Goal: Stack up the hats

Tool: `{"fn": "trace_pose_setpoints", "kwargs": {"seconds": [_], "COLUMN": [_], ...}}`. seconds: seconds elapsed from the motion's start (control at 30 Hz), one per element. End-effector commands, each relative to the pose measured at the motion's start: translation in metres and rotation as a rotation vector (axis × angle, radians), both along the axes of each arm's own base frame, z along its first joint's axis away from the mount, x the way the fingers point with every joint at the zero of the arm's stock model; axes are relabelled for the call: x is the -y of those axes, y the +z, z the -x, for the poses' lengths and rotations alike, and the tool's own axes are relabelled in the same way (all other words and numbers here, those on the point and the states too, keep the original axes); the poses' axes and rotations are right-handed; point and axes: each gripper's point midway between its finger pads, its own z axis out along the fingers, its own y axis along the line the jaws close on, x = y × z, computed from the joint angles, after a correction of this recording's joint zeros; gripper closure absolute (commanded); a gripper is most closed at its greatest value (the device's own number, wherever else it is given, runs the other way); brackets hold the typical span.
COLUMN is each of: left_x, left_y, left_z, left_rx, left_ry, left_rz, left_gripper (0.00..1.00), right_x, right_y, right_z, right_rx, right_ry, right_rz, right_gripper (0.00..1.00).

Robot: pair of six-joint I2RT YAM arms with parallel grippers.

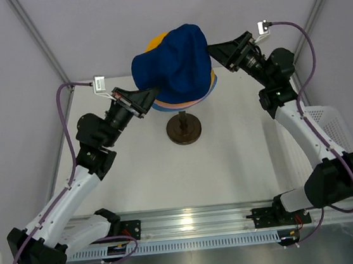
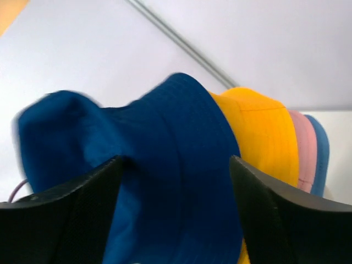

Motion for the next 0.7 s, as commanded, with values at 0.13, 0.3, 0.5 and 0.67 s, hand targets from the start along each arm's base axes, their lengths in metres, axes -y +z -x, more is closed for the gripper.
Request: {"fn": "trace_pose_setpoints", "kwargs": {"seconds": [0.13, 0.3, 0.5, 0.67], "left_x": [-0.024, -0.018, -0.029, -0.058], "left_y": [0.021, 0.009, 0.016, 0.078], "left_z": [-0.006, -0.012, -0.007, 0.018], "left_rx": [0.055, 0.017, 0.021, 0.199], "left_ry": [0.144, 0.128, 0.151, 0.234], "left_rz": [-0.064, -0.094, -0.138, -0.179], "left_gripper": [0.94, 0.93, 0.50, 0.20], "right_x": [-0.037, -0.042, -0.039, -0.039], "right_y": [0.006, 0.006, 0.005, 0.003], "right_z": [-0.010, -0.012, -0.011, -0.011], "right_rx": [0.074, 0.085, 0.104, 0.110], "right_ry": [0.098, 0.112, 0.083, 0.083], "right_rz": [0.017, 0.023, 0.058, 0.074], "right_gripper": [0.43, 0.88, 1.00, 1.00]}}
